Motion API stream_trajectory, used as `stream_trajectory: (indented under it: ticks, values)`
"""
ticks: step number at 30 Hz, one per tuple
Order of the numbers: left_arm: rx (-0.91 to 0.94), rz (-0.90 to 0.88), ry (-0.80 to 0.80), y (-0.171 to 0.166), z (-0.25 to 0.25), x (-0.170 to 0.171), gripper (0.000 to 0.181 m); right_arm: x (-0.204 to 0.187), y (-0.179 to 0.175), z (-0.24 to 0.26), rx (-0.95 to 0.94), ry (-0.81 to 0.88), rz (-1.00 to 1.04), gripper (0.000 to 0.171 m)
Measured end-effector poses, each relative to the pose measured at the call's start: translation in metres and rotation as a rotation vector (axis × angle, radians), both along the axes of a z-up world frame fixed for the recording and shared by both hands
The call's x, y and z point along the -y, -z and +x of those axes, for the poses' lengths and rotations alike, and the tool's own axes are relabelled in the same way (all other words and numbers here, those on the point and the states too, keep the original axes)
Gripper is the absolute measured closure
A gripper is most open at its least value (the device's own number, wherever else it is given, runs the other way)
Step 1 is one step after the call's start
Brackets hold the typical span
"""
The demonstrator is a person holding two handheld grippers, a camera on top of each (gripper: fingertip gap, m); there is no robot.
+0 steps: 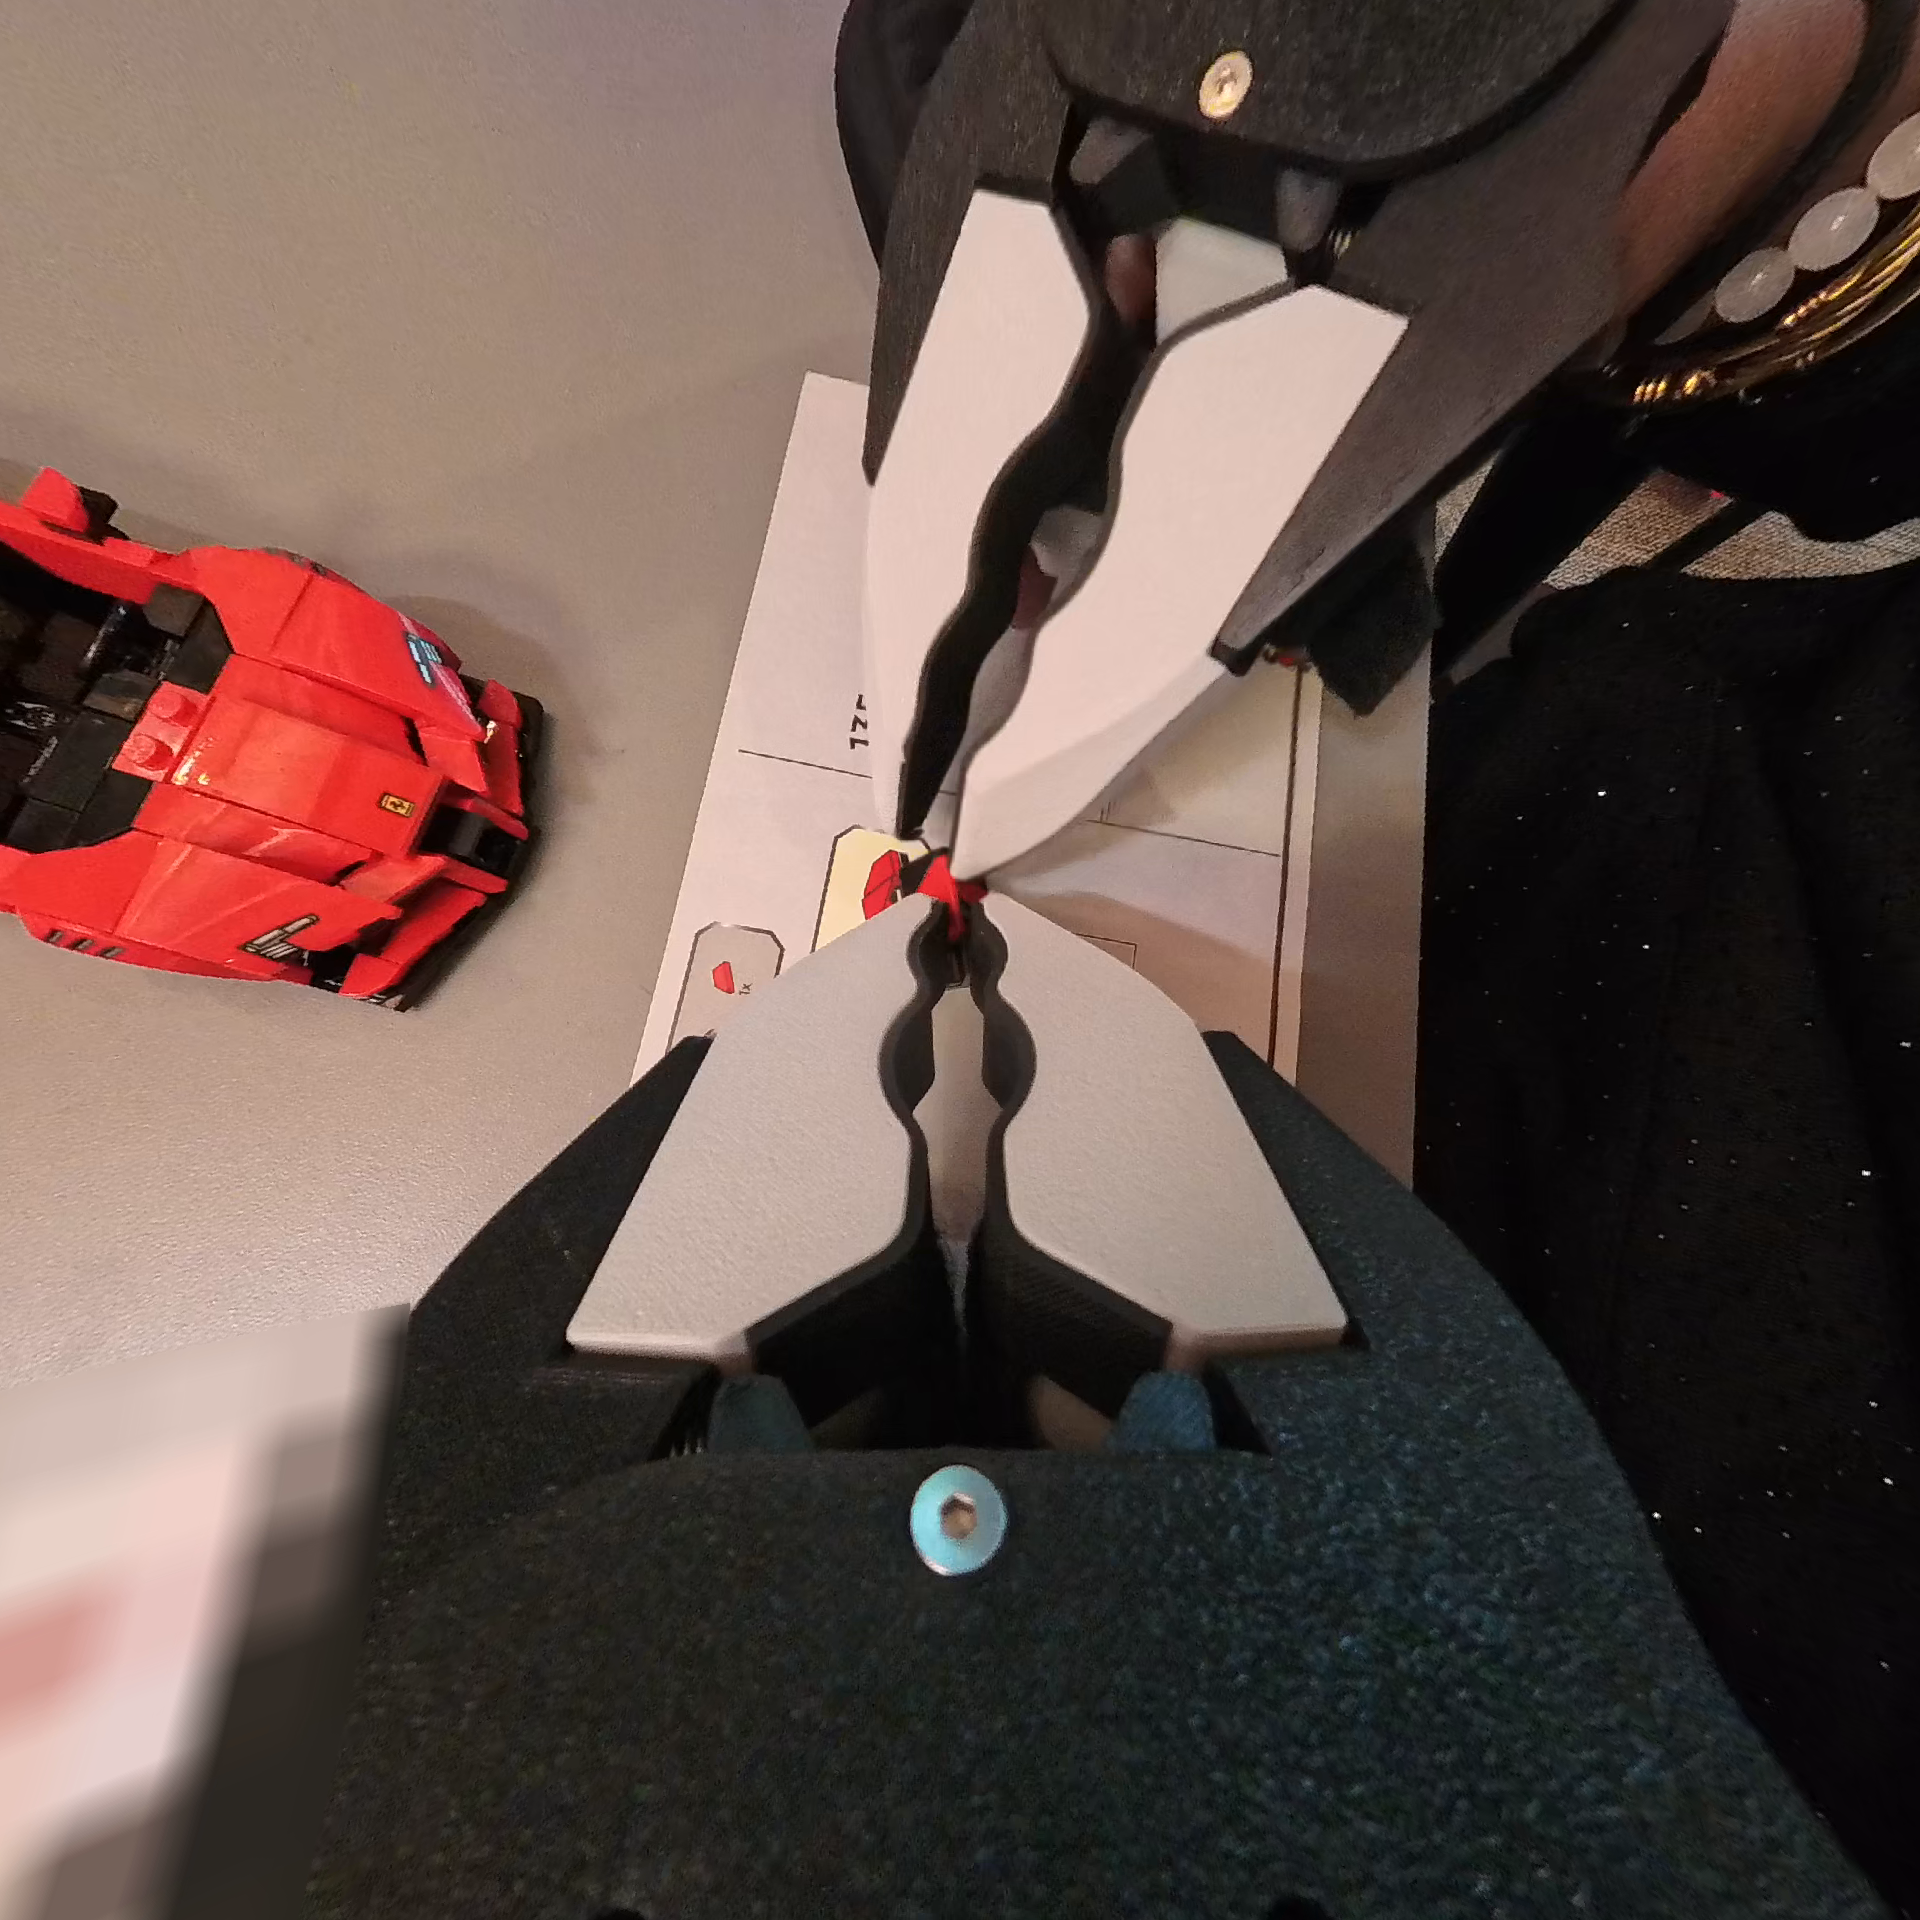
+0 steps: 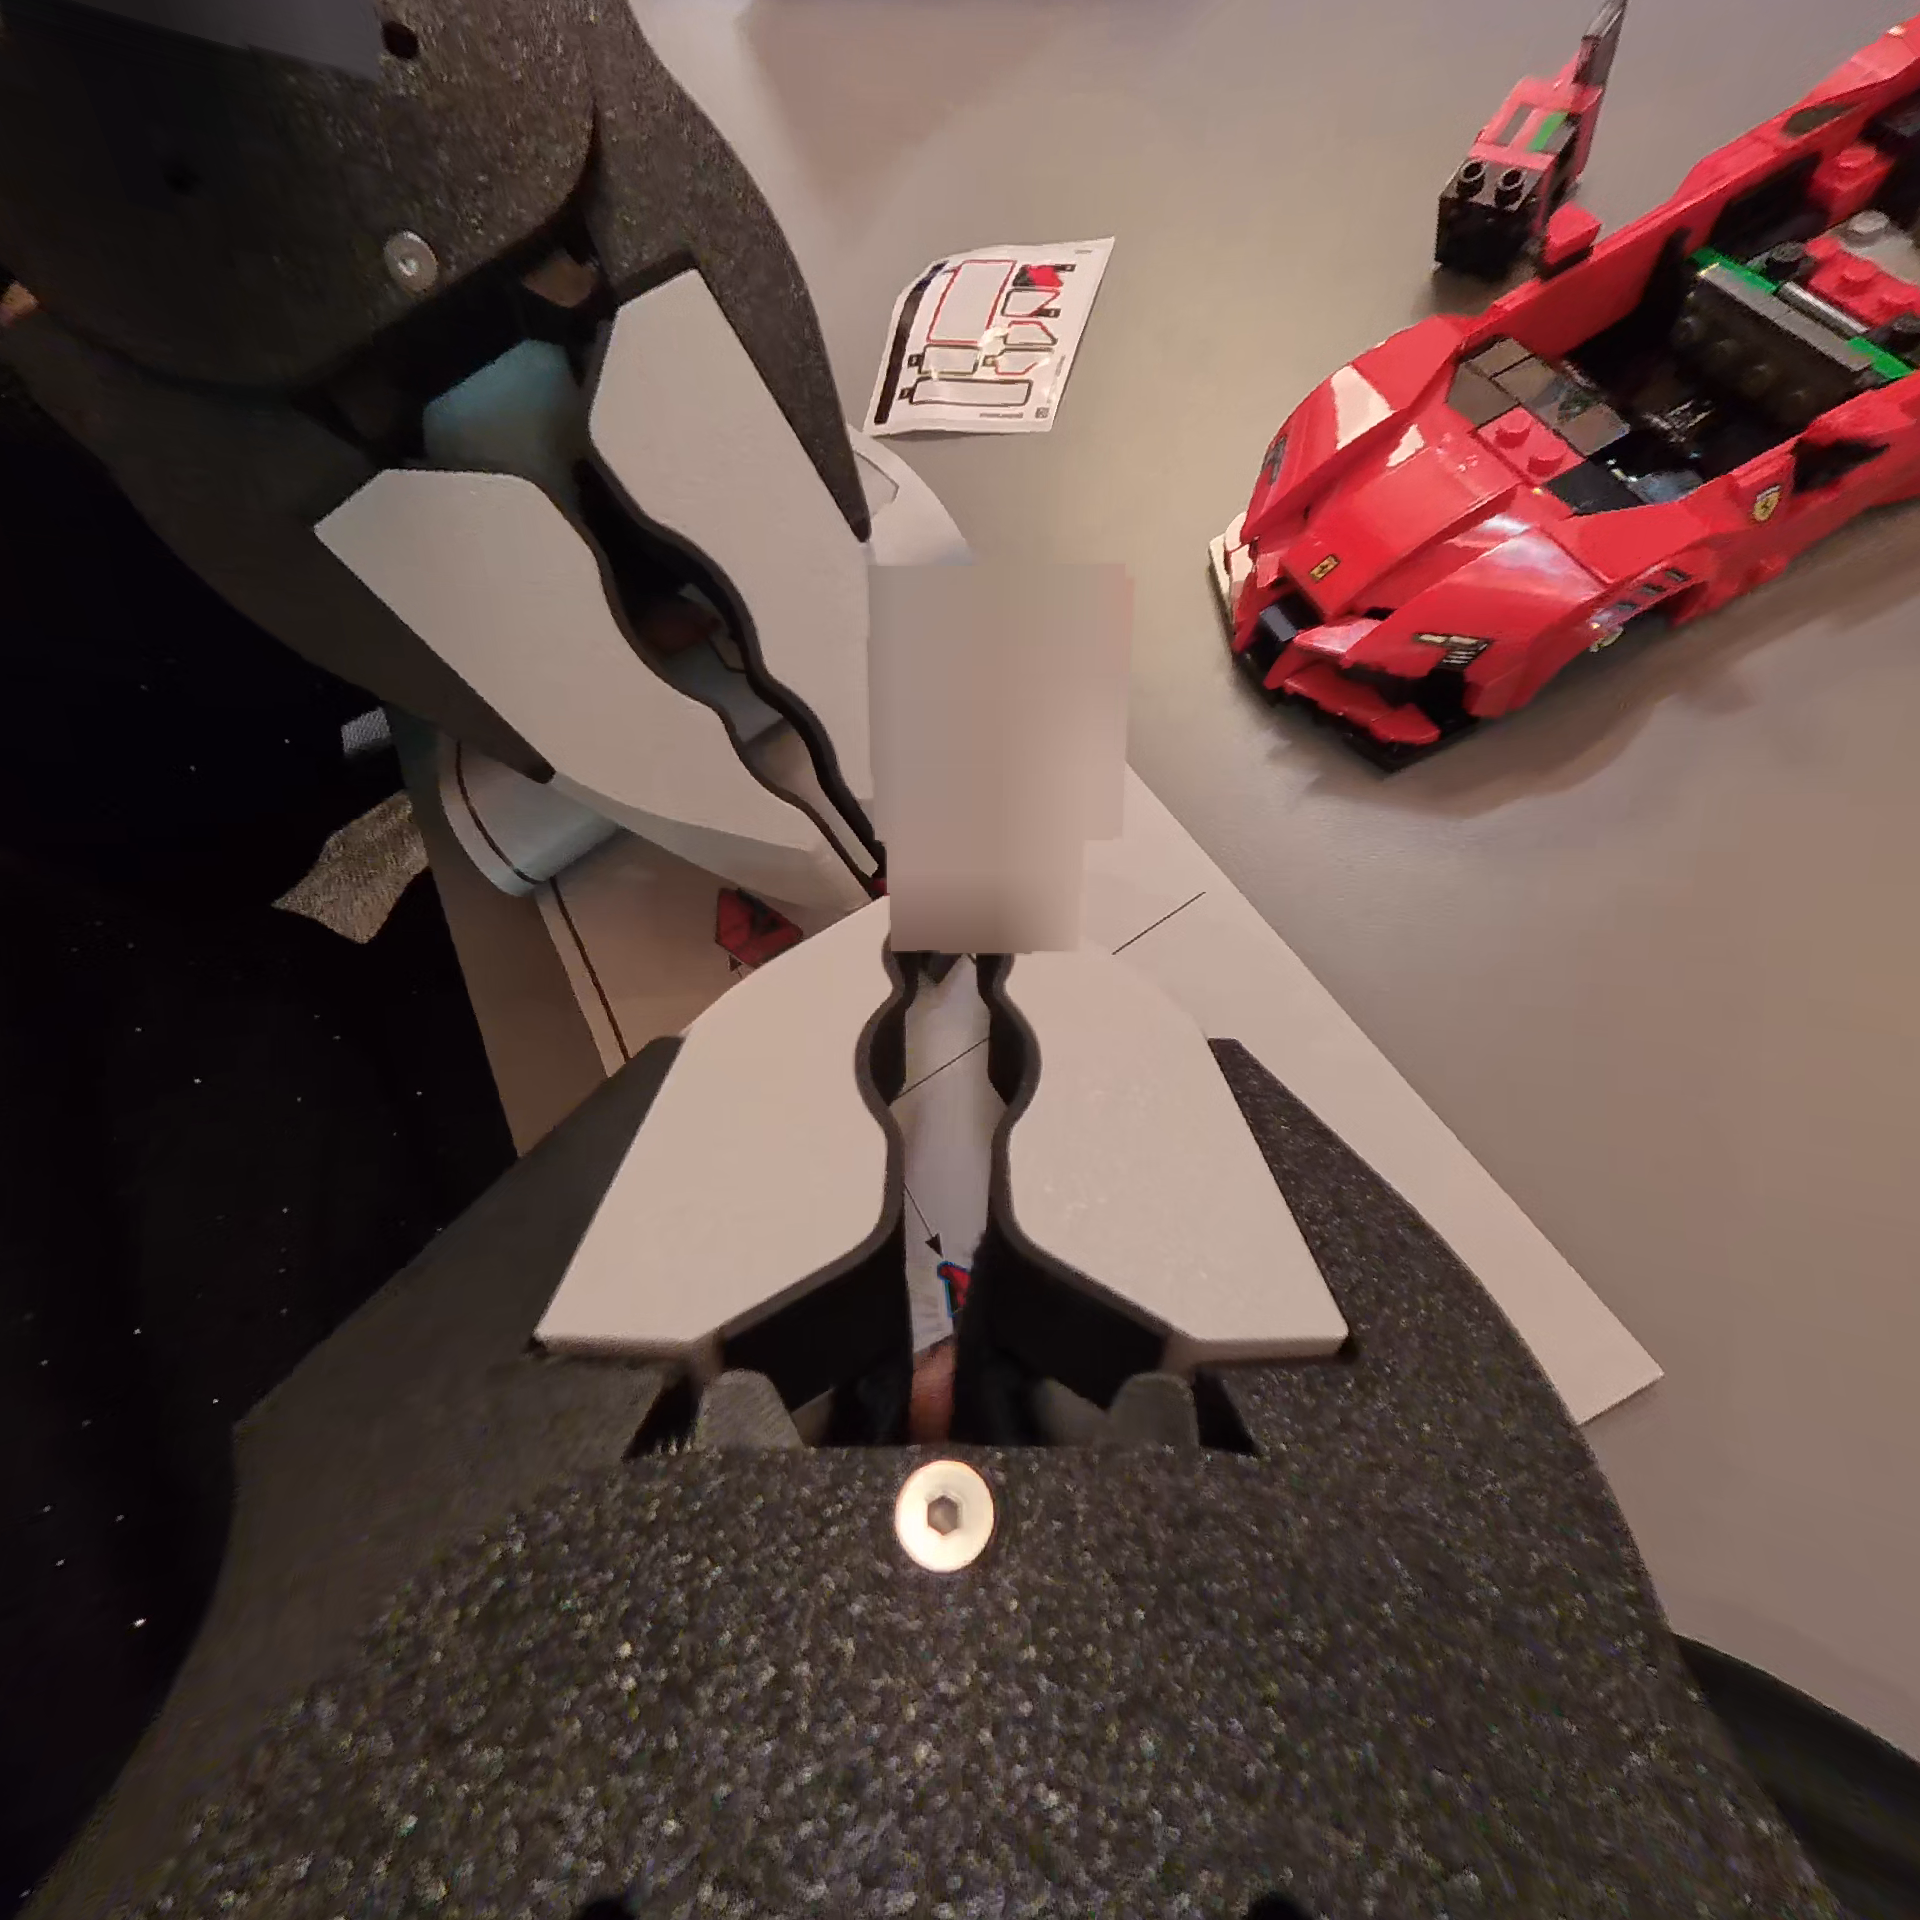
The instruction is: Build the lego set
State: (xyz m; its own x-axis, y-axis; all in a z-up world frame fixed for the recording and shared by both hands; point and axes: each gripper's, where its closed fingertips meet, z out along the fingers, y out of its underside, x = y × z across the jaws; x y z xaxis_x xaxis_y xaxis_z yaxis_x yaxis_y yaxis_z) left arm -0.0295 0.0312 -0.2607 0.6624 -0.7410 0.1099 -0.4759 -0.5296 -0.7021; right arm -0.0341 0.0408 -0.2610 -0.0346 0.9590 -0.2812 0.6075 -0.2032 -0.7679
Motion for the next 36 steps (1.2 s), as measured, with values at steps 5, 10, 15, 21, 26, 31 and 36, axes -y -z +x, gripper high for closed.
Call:
stream_trajectory:
  ticks: [5, 10, 15, 21, 26, 31, 36]
  values:
    - [0.000, 0.001, 0.001, 0.000, 0.000, 0.000, 0.178, -0.001, 0.001, 0.000, 0.004, 0.002, 0.007, 0.159]
    - [0.002, 0.000, 0.000, 0.000, 0.000, 0.000, 0.177, 0.002, 0.000, 0.000, 0.009, -0.012, 0.016, 0.157]
    - [0.005, -0.001, 0.002, 0.000, 0.000, 0.000, 0.178, 0.000, 0.004, 0.001, 0.028, 0.000, 0.020, 0.152]
    - [0.061, -0.046, 0.016, -0.003, -0.006, 0.005, 0.176, -0.001, 0.006, 0.002, 0.043, 0.001, 0.027, 0.153]
    - [0.060, -0.018, 0.011, -0.010, -0.019, 0.007, 0.174, 0.000, 0.000, 0.001, 0.027, -0.006, 0.012, 0.153]
    - [-0.011, 0.031, 0.052, 0.000, -0.015, 0.005, 0.174, 0.003, 0.001, -0.004, 0.036, -0.023, 0.016, 0.153]
    - [-0.034, 0.027, 0.087, 0.006, -0.011, 0.006, 0.180, 0.003, 0.004, -0.004, 0.038, -0.025, 0.006, 0.151]
